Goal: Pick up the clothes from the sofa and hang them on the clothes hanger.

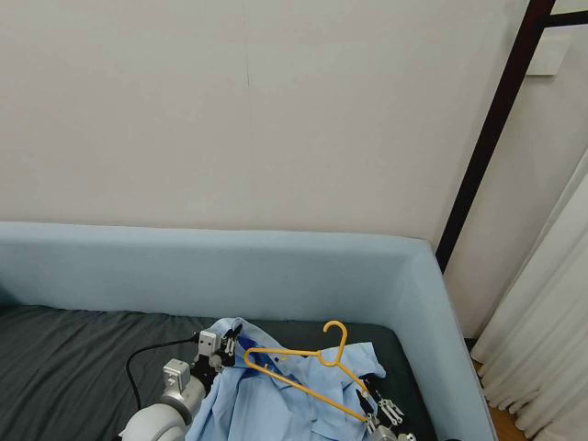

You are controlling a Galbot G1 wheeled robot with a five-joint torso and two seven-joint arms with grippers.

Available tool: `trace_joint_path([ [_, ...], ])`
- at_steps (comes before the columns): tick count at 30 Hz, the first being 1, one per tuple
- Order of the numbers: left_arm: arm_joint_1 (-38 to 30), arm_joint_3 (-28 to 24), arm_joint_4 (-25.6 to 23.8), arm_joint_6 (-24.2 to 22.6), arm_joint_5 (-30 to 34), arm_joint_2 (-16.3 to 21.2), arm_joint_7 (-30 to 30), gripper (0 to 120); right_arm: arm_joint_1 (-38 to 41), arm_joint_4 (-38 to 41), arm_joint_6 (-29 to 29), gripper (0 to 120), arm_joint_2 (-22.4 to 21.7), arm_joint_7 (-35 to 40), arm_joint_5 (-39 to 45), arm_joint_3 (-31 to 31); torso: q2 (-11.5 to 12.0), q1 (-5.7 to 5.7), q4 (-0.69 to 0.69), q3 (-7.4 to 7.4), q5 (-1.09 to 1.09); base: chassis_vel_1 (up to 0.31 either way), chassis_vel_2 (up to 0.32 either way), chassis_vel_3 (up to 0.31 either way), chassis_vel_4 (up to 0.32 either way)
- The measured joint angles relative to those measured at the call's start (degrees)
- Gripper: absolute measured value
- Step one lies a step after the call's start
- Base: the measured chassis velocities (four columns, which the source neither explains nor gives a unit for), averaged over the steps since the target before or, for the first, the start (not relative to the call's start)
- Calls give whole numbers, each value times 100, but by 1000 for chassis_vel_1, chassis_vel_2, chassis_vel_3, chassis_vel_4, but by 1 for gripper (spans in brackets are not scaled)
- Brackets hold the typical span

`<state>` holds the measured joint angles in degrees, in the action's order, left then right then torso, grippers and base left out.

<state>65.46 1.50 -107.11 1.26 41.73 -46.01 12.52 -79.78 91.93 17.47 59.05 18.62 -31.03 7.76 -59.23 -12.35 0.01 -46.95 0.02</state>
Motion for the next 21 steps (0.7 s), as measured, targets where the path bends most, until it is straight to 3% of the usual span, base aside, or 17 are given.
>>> trace_joint_path([
  [21,-264,-203,-132,30,-235,9,170,0,631,76,-229,22,231,-139,219,-570,0,-1,-1,-1,-1,0,0,0,0],
])
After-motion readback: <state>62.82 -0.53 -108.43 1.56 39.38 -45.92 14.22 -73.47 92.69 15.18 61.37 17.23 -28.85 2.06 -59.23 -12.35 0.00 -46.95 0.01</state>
